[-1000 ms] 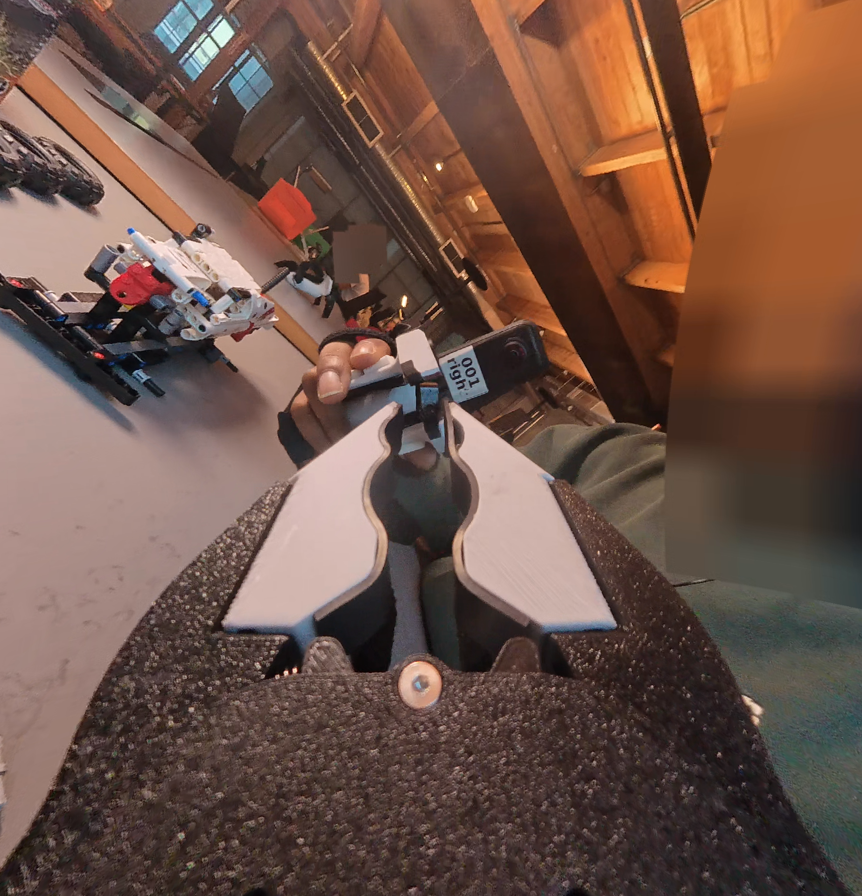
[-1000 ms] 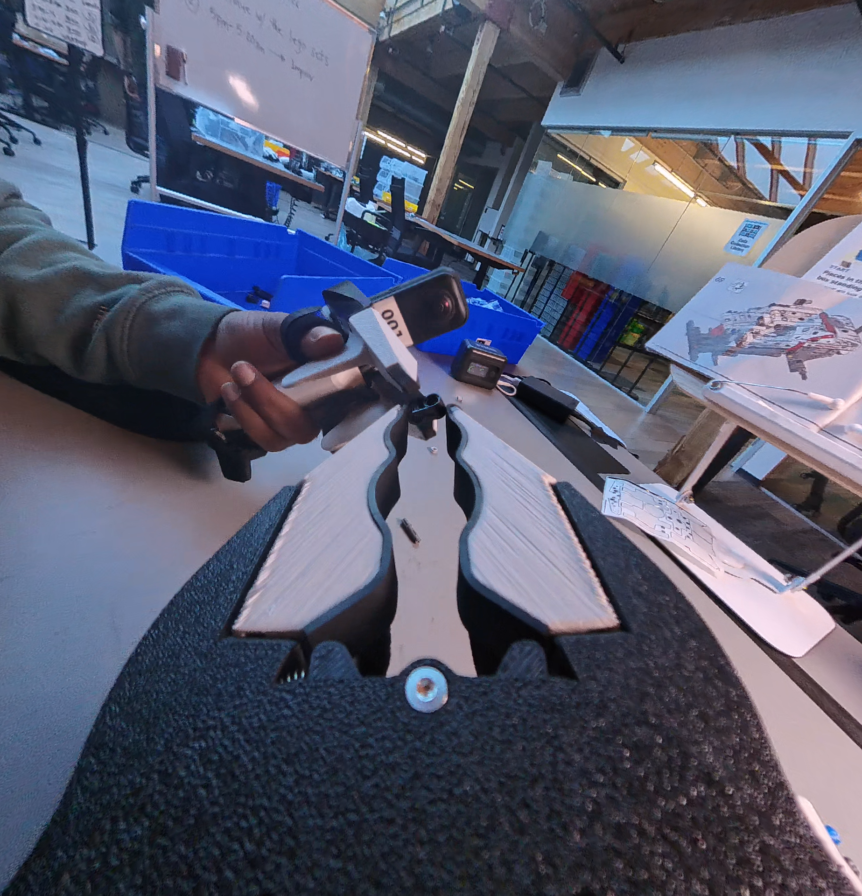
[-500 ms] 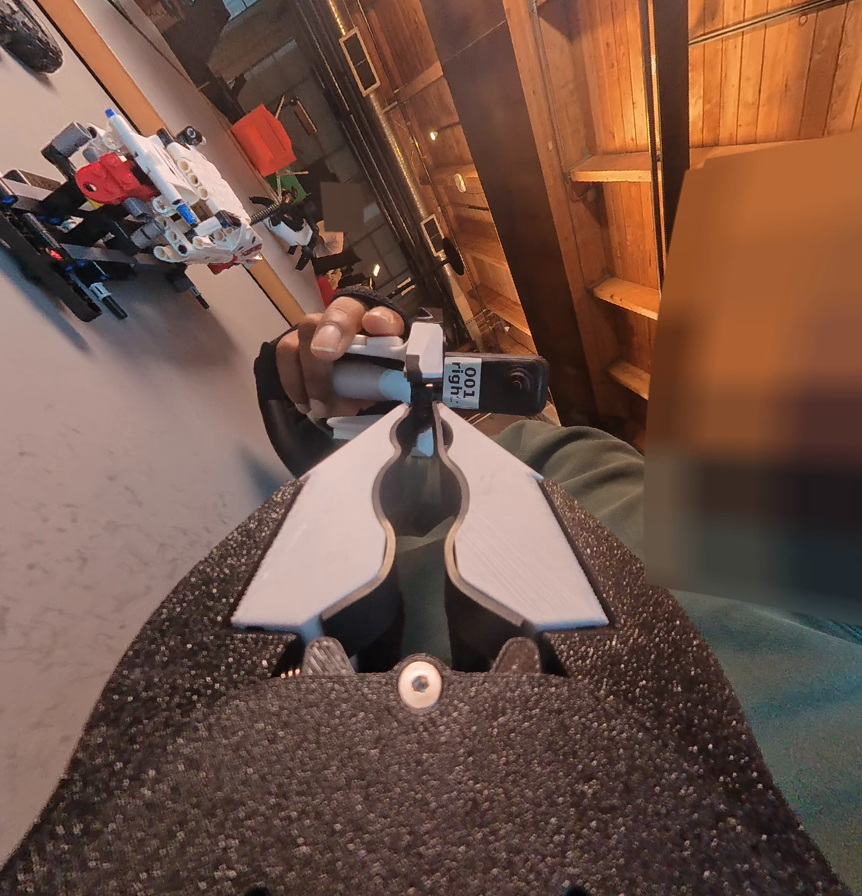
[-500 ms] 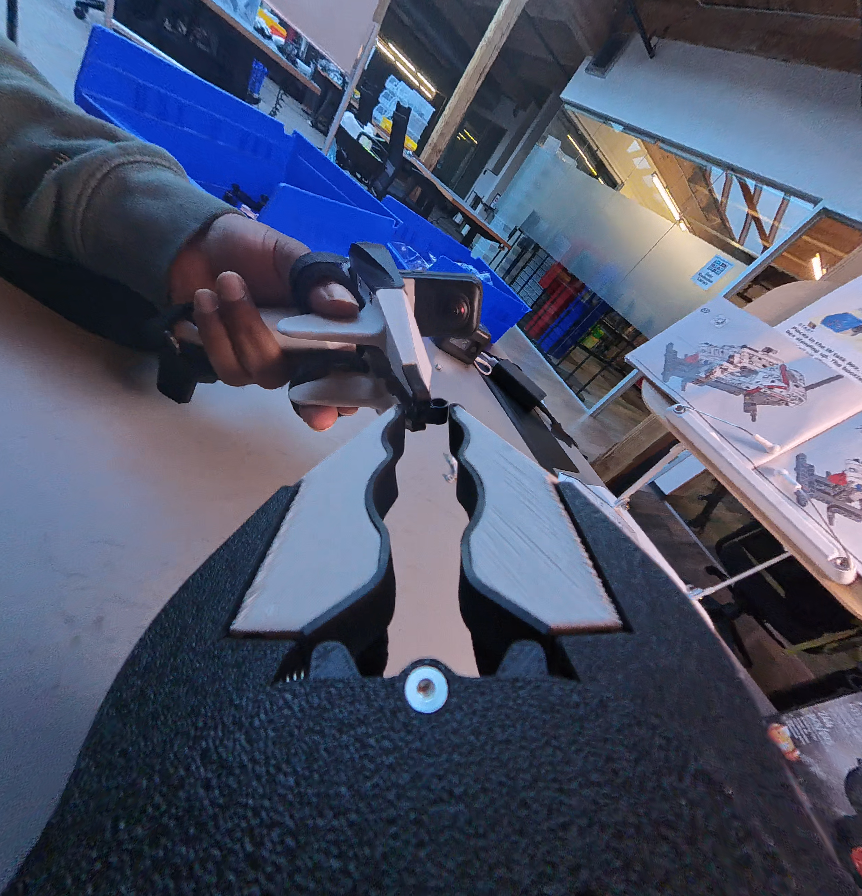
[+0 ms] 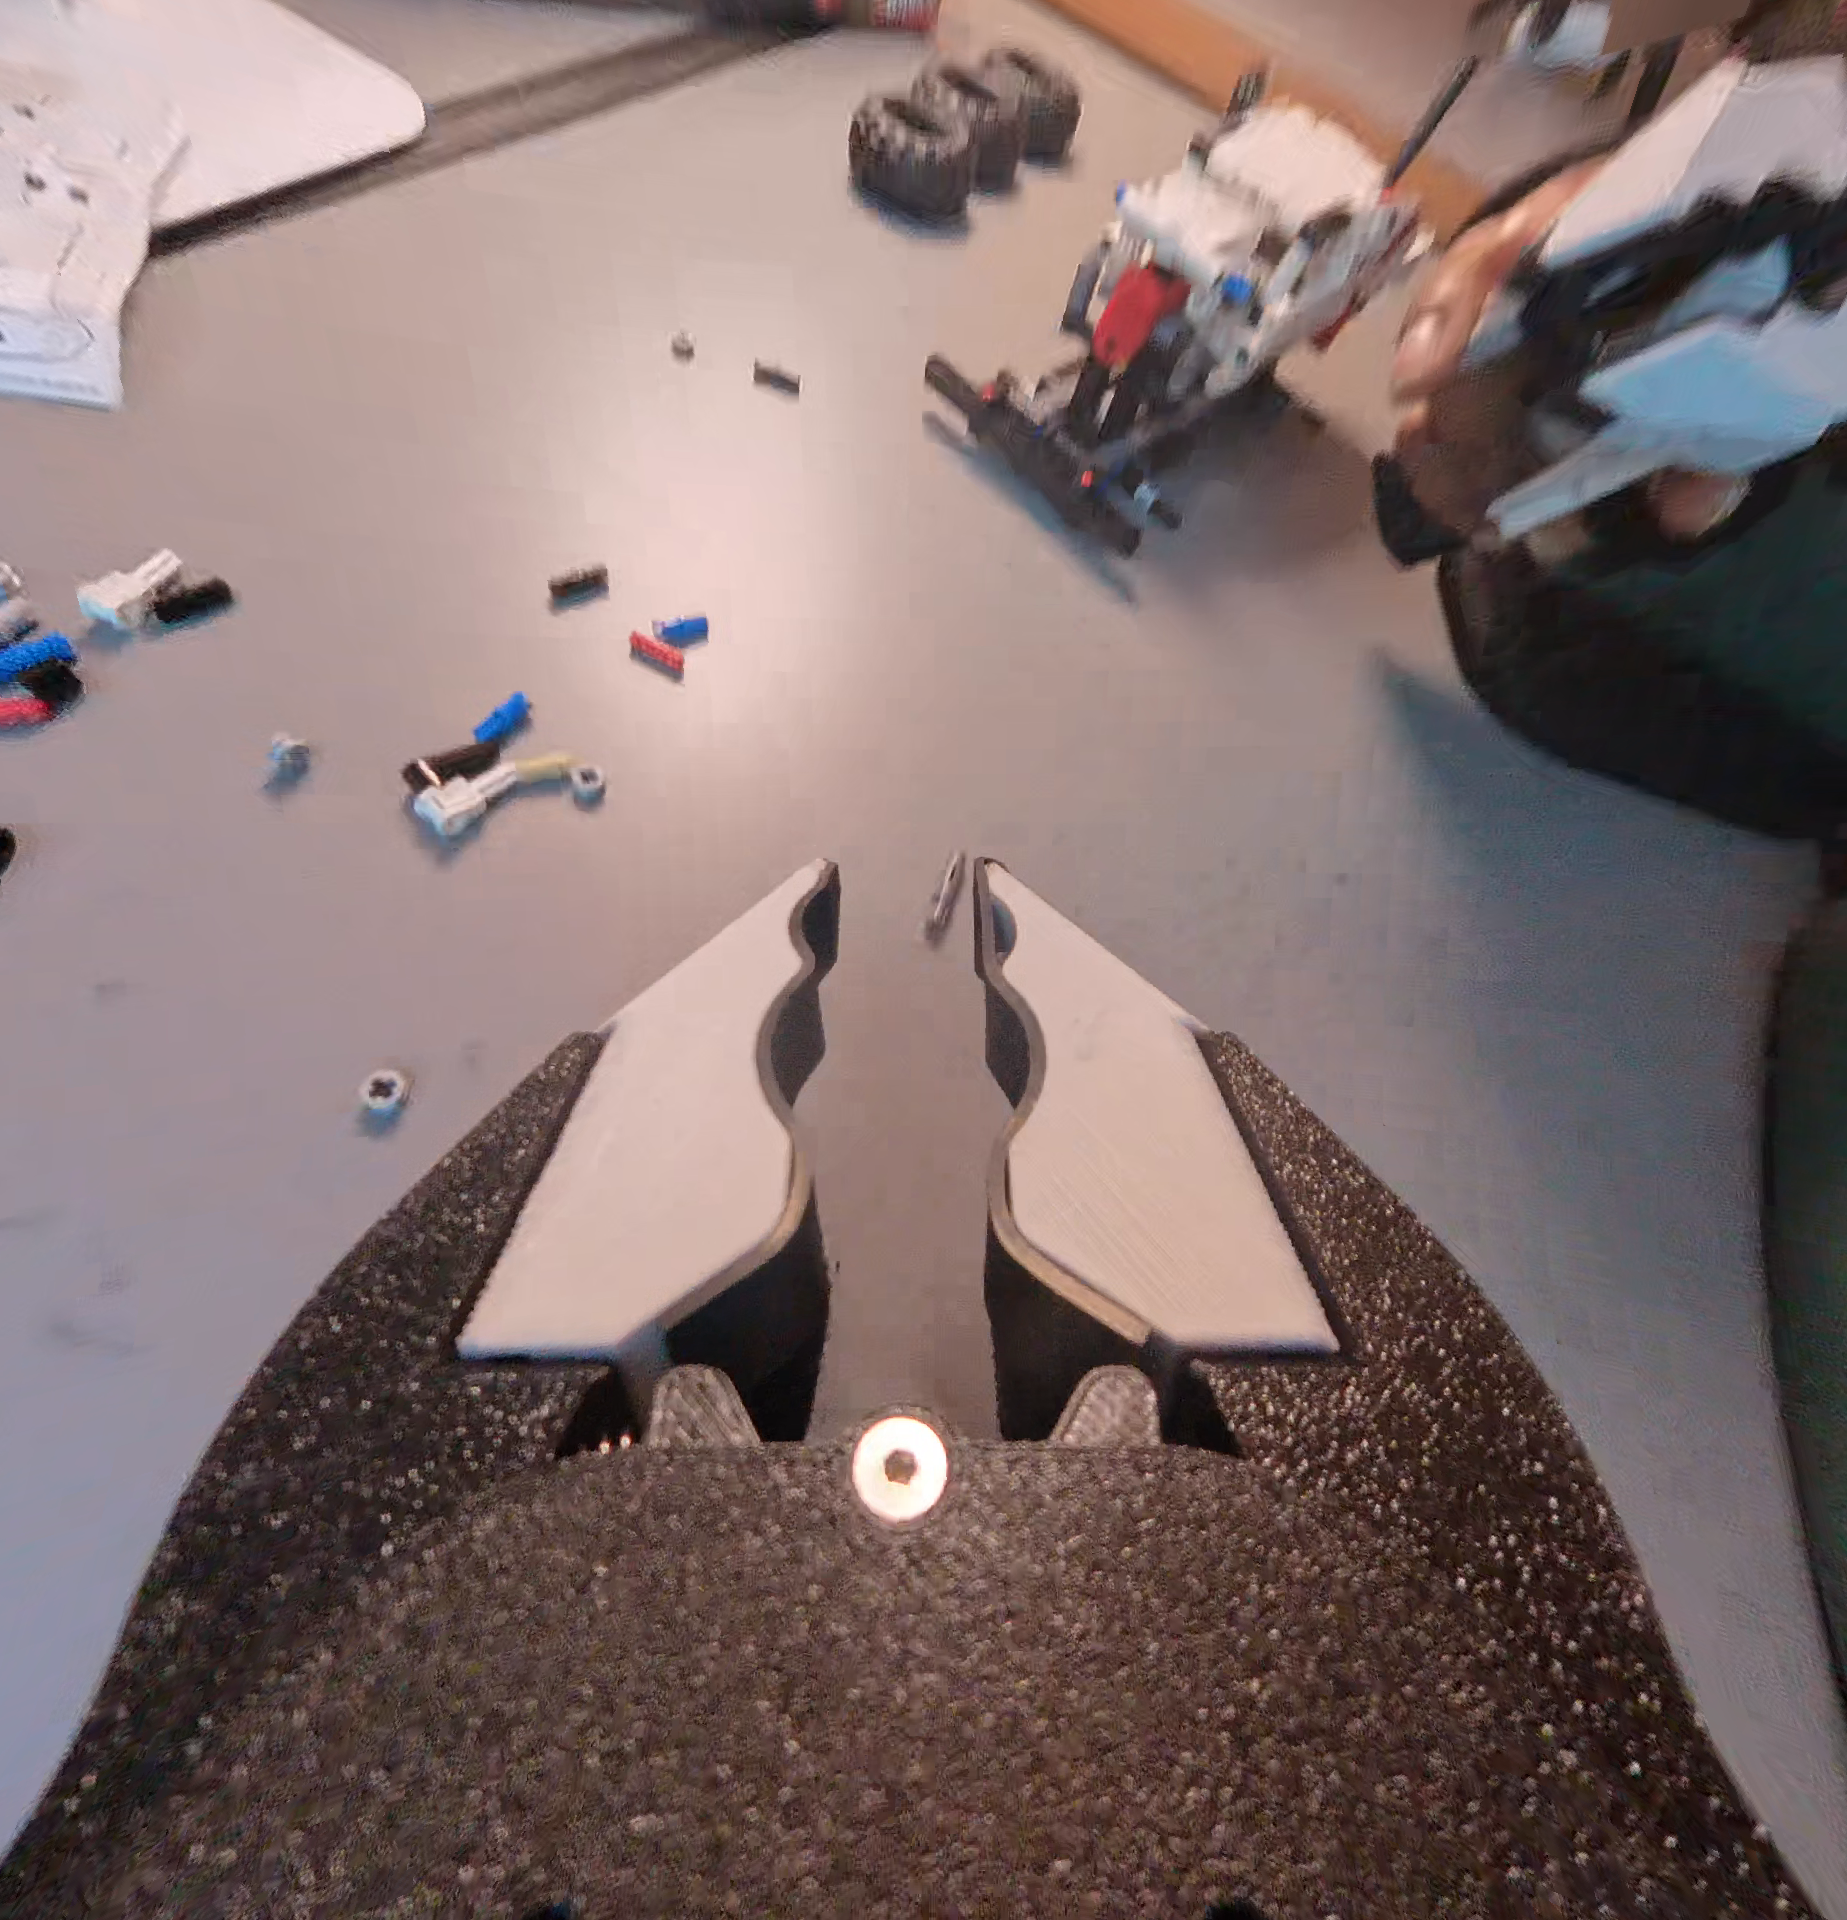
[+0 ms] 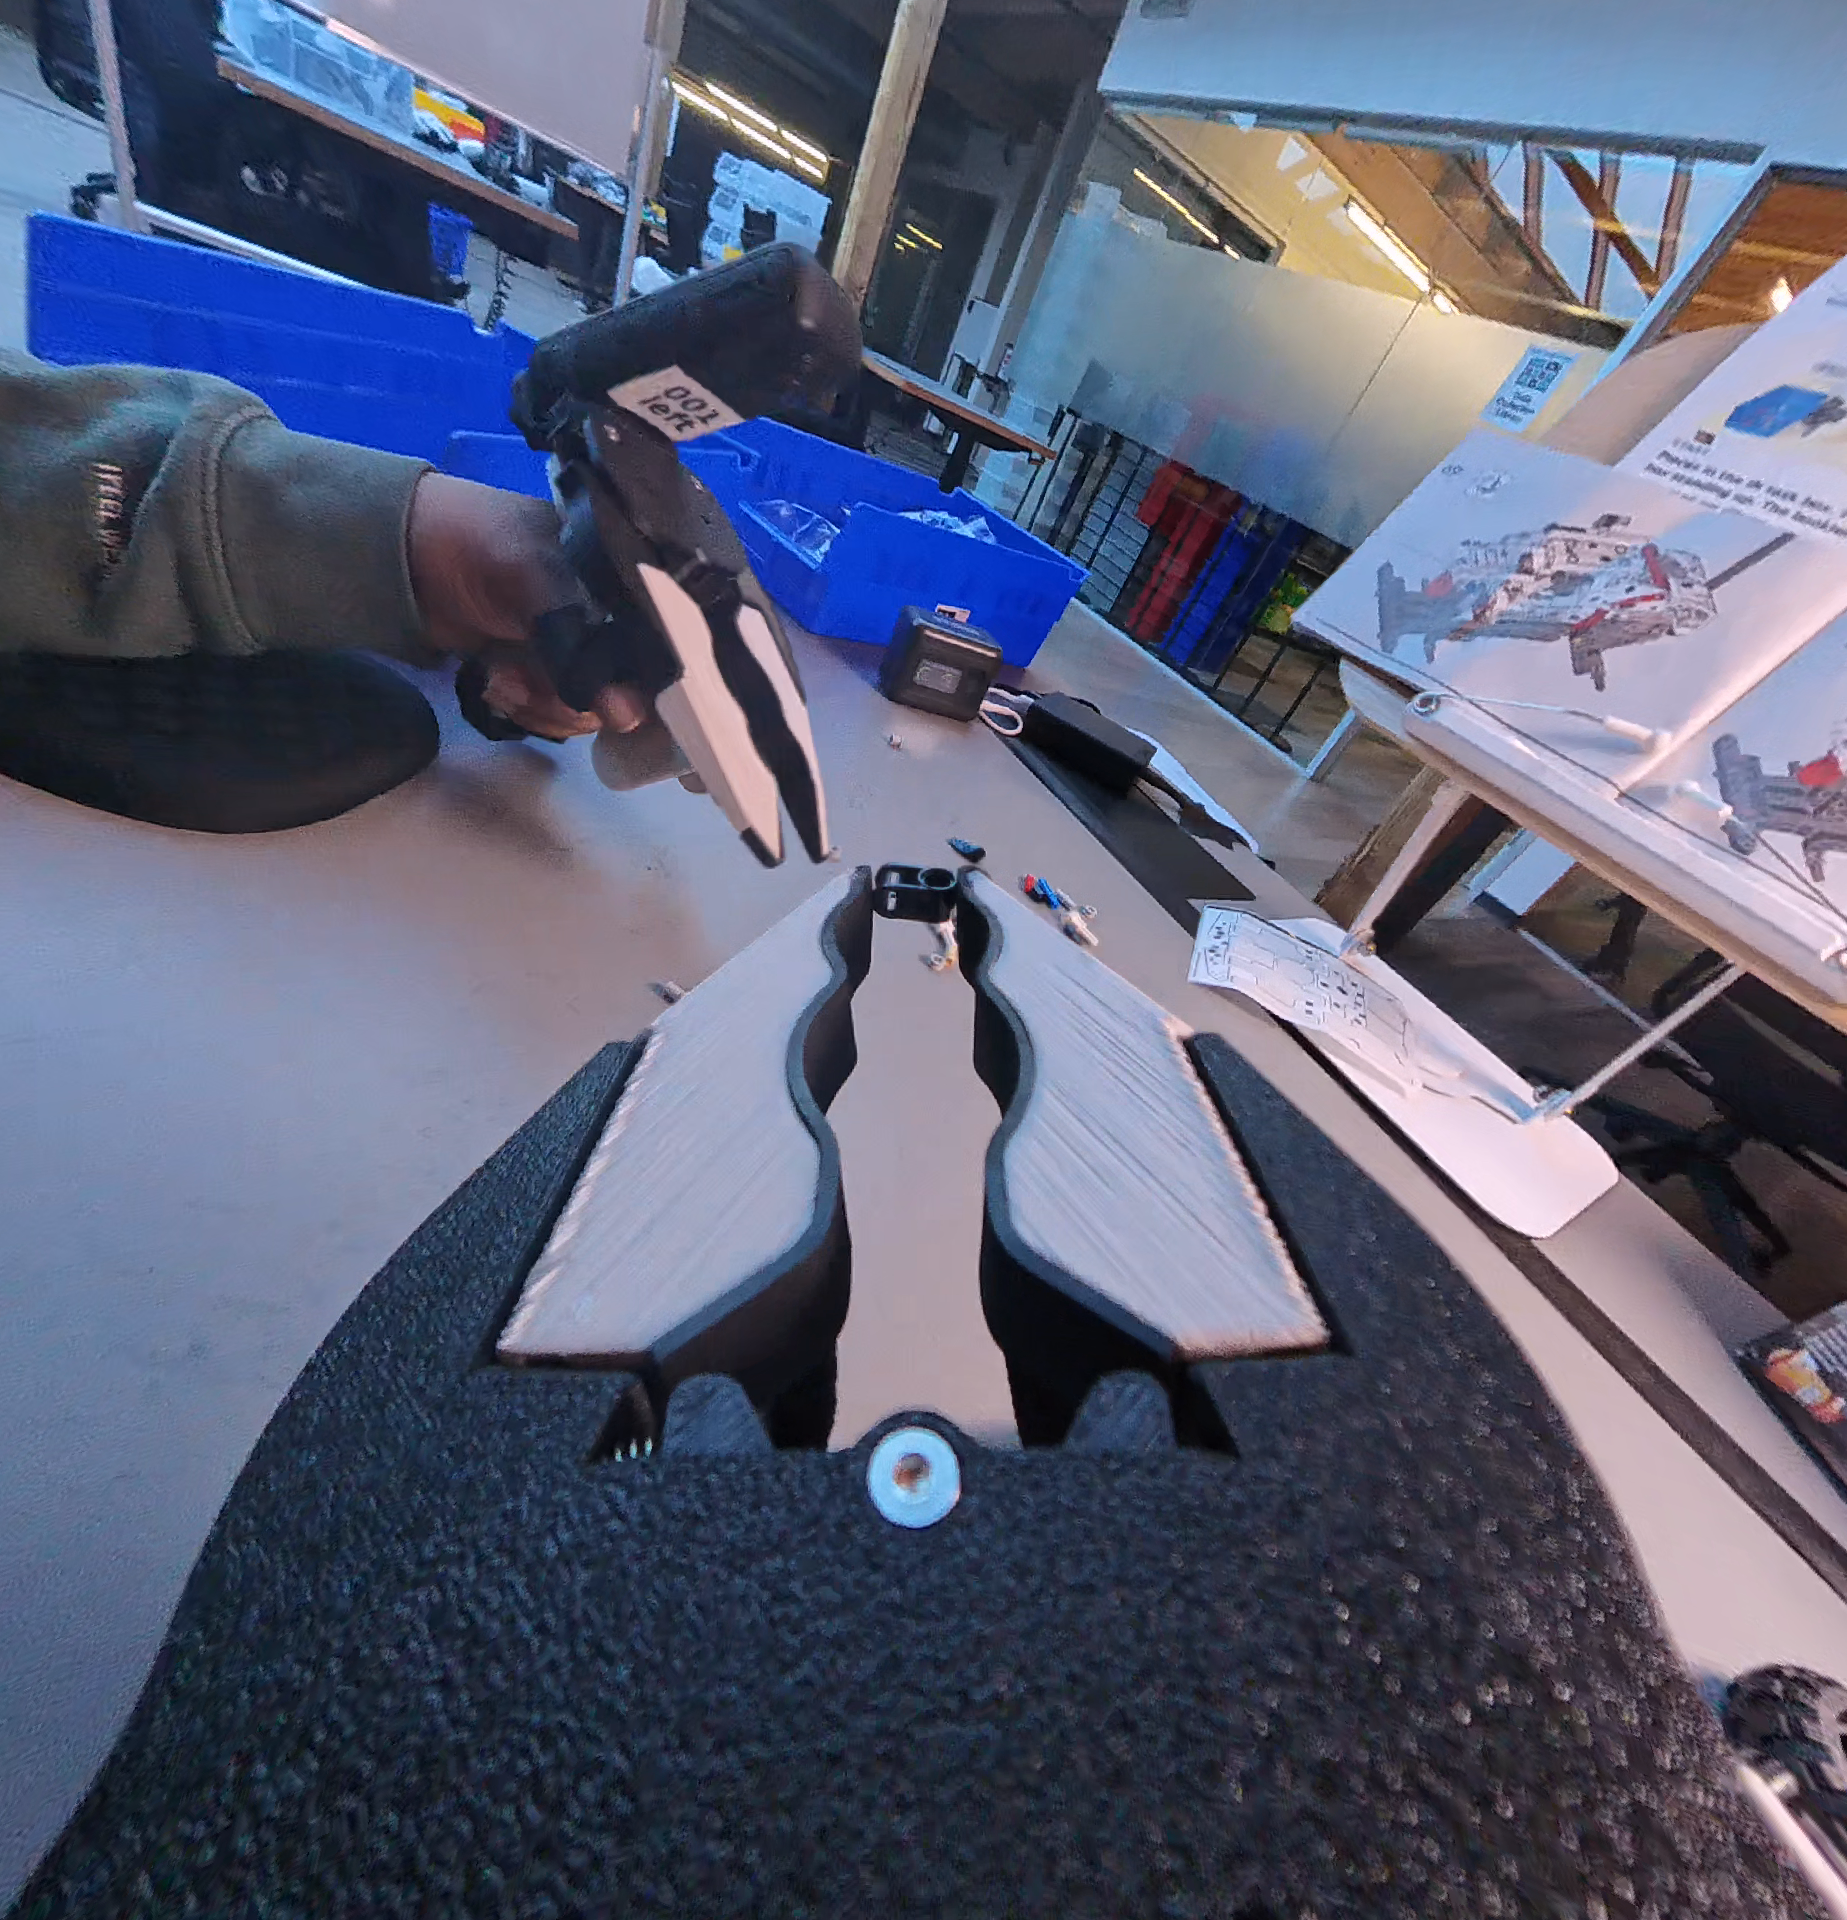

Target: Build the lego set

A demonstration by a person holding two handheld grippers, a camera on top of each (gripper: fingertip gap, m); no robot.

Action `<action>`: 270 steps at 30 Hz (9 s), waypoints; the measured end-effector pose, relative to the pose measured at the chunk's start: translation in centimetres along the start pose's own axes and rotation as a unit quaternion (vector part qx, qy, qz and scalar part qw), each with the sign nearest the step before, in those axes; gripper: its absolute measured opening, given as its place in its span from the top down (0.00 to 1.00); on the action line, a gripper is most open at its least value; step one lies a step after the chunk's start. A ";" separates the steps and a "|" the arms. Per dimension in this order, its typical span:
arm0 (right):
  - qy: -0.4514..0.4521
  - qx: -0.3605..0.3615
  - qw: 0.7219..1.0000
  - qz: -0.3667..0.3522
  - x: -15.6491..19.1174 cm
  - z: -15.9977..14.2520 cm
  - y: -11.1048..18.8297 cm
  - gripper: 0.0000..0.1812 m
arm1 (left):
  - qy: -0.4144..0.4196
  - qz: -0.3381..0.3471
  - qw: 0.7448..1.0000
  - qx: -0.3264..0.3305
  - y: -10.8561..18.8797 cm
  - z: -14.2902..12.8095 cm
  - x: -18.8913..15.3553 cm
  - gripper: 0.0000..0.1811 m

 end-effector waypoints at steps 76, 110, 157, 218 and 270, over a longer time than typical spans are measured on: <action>-0.140 -0.066 0.957 0.245 2.7 -1.0 -0.5 0.92 | -0.143 -0.222 0.963 -0.057 -0.4 2.7 -10.2 0.98; -0.158 0.061 0.937 0.306 3.7 -2.7 -1.1 0.92 | -0.087 -0.250 0.964 0.039 -1.8 0.5 -10.7 0.99; -0.007 -0.031 0.988 0.154 3.3 1.1 -0.8 0.92 | 0.160 -0.409 0.896 -0.068 -1.0 2.0 -8.9 0.98; 0.096 0.030 0.989 0.106 4.6 0.2 -1.8 0.92 | 0.194 -0.384 0.903 -0.011 -1.4 0.9 -8.3 0.98; -0.095 0.307 0.882 0.345 5.7 -4.6 -5.5 0.81 | -0.127 0.036 0.989 -0.064 0.0 0.7 -2.8 0.75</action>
Point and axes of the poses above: each gripper's, where its closed fingertips meet, y back along the fingers, z out of its top, x = y × z across the jaws, the point moved 8 cm from there along y, back along the fingers, and after that the axes turned 11 degrees about z, right-handed, at the moved point
